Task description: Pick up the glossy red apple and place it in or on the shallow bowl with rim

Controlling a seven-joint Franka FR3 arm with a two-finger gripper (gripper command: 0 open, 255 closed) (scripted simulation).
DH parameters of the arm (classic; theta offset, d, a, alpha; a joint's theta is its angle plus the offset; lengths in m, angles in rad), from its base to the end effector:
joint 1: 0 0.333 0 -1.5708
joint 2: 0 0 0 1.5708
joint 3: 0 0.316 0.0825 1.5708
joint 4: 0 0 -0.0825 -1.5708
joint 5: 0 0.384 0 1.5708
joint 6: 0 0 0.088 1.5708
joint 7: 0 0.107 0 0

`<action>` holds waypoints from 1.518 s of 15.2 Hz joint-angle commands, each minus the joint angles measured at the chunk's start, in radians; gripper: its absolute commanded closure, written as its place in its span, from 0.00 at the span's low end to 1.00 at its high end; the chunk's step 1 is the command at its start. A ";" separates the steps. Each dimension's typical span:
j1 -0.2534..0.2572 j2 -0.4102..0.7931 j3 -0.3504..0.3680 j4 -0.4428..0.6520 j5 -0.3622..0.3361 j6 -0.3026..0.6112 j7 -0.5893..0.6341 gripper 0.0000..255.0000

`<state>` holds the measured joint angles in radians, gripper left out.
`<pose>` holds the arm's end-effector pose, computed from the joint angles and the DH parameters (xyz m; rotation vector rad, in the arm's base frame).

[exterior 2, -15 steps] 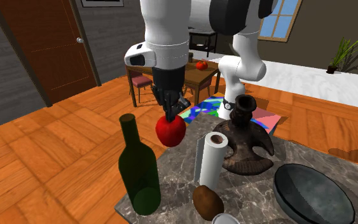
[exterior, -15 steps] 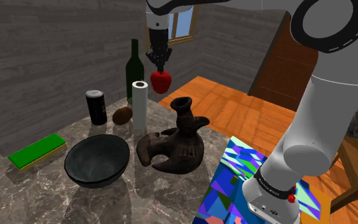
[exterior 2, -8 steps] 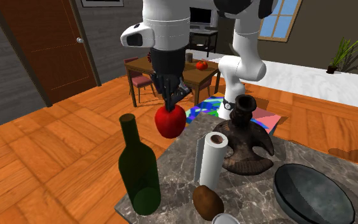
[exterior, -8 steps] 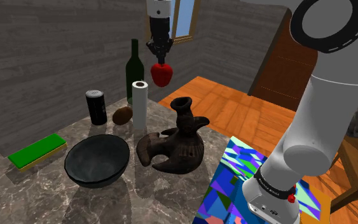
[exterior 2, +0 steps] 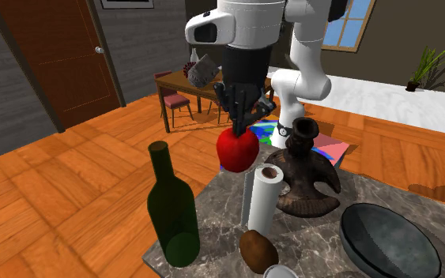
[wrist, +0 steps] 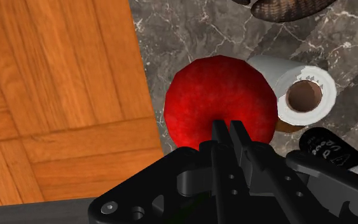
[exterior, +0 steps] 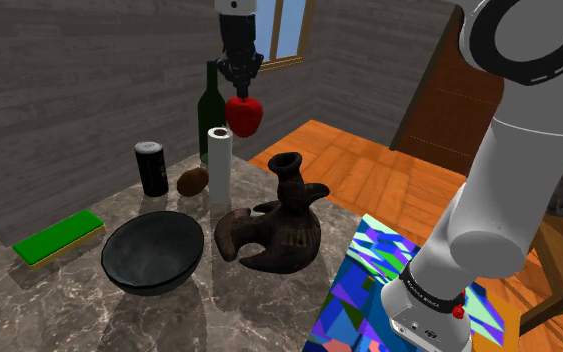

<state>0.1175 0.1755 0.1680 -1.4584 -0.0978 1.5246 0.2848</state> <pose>0.5812 0.1504 0.5735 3.0432 0.0007 -0.1268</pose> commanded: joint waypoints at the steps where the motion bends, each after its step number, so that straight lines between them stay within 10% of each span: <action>1: 0.024 -0.016 0.017 -0.008 0.004 -0.011 0.042 1.00; 13: 0.192 0.032 0.132 0.122 0.004 -0.112 0.314 1.00; 23: 0.395 0.231 0.209 0.457 -0.054 -0.267 0.549 1.00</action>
<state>0.4906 0.3849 0.3719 -1.0328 -0.1444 1.2688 0.8106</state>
